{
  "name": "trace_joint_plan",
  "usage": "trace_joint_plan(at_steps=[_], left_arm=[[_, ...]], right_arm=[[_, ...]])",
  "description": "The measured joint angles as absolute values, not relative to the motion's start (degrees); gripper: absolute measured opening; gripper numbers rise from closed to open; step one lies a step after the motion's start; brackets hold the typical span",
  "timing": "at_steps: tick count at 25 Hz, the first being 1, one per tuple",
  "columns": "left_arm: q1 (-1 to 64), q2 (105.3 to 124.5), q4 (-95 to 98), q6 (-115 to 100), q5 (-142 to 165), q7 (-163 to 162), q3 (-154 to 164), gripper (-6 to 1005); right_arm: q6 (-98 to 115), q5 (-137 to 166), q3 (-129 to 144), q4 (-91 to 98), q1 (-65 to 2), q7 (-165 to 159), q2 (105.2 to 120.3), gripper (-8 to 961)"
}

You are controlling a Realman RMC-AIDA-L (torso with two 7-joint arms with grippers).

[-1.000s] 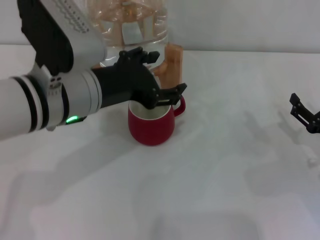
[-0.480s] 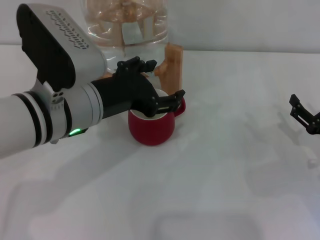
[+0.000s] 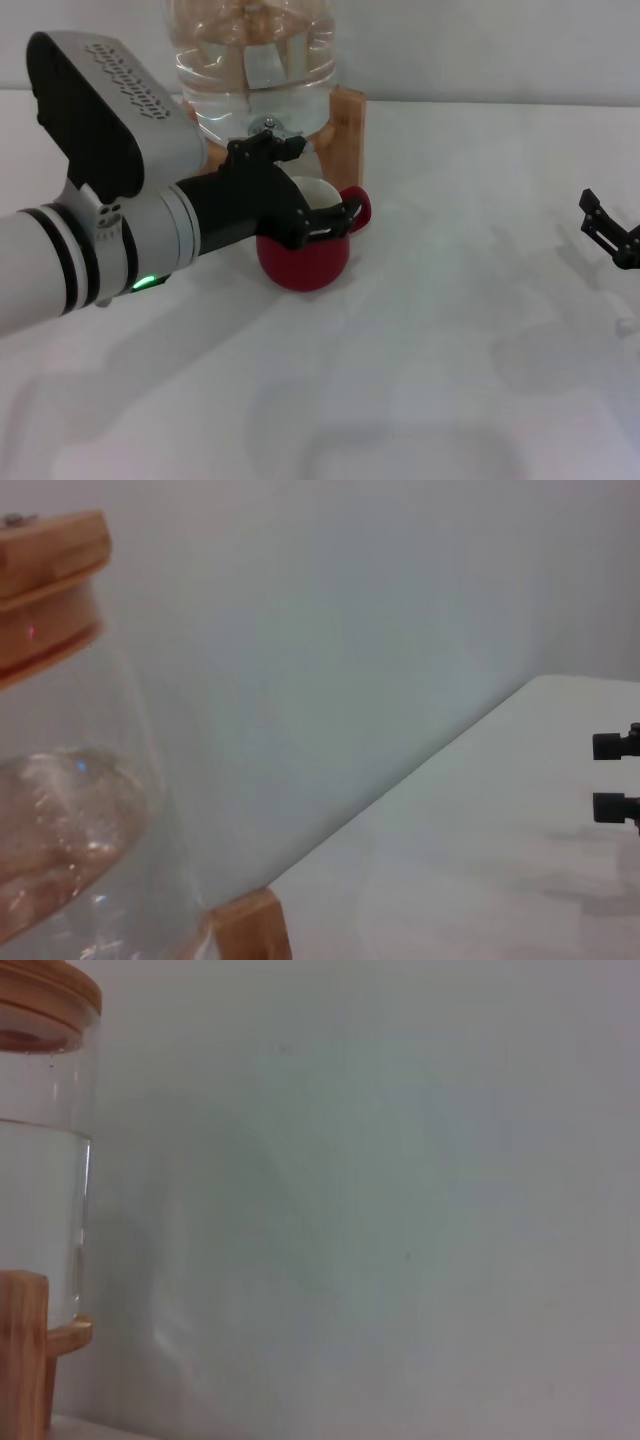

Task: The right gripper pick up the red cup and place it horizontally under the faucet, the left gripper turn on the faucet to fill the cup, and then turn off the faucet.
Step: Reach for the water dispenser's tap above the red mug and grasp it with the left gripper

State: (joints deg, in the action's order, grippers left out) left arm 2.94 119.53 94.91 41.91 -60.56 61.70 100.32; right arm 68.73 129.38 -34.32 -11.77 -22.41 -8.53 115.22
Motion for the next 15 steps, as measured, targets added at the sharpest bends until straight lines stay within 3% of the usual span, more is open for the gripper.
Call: trace_joint_plan(at_steps=[15], left_arm=[[3.31,119.44,95.37,41.82,-60.5,61.56,100.81,883]], right_arm=[[68.73,129.37,-34.27,-11.77,-22.32,-8.53,115.22,861]])
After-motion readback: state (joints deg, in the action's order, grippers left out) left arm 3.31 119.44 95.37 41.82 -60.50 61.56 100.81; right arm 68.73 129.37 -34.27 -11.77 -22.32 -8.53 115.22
